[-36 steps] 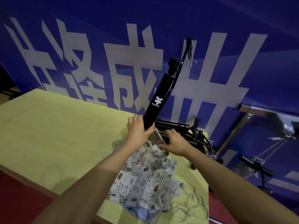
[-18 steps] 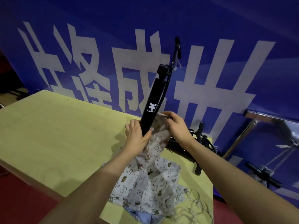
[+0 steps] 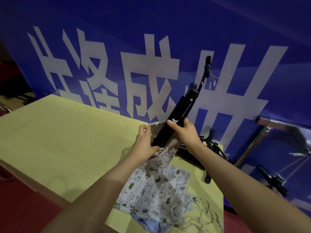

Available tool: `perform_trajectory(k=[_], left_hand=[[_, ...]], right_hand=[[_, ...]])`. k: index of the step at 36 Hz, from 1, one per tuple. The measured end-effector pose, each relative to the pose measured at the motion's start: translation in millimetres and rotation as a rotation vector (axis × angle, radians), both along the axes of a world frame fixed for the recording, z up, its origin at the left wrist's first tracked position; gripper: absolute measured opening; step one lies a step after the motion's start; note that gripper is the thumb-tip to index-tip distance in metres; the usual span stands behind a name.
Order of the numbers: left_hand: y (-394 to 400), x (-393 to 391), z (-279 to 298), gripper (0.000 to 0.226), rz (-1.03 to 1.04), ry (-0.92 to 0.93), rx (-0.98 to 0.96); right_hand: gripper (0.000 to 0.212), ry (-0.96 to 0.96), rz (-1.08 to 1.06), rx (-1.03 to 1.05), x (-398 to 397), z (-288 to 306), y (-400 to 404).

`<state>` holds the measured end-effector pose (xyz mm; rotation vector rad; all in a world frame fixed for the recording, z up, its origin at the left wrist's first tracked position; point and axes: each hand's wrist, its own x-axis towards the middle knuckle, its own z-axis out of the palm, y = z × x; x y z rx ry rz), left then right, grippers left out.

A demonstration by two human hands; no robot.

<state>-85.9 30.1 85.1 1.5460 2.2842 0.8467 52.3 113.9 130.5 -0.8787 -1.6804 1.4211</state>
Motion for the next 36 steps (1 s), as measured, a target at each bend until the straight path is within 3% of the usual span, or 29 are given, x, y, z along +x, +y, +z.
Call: perform_trajectory(k=[4,9,15,23,30,33,36], left_hand=[[-5.5,6.7,-7.2,0.059,-0.001,-0.037,0.059],[-6.4,9.8,-8.4,0.045,0.144,-0.031,0.118],[-2.7,9.7,-6.3,0.062,0.142,0.166,-0.075],[-1.2,-0.4,7.6,0.053,-0.039,0.121,-0.195],[-6.3,-0.5,24.5,0.059,-0.026,0.194,-0.244],[-4.7,0.8,36.3,0.059,-0.004,0.234,-0.176],[-2.8,2.2,42.8,0.051,-0.001,0.2,0.011]], right_hand=[[0.015,-0.007,-0.004,-0.028,3.6,-9.6,-0.7],[0.021,-0.006,-0.008,-0.032,6.5,-15.6,-1.6],[0.023,0.014,-0.002,0.002,4.5,-16.6,-5.3],[0.029,-0.007,-0.043,-0.01,4.7,-20.1,2.4],[0.019,-0.029,-0.065,0.011,5.8,-25.2,1.6],[0.018,-0.148,-0.043,0.067,6.0,-31.5,3.6],[0.03,-0.289,-0.005,0.128,5.9,-40.3,4.5]])
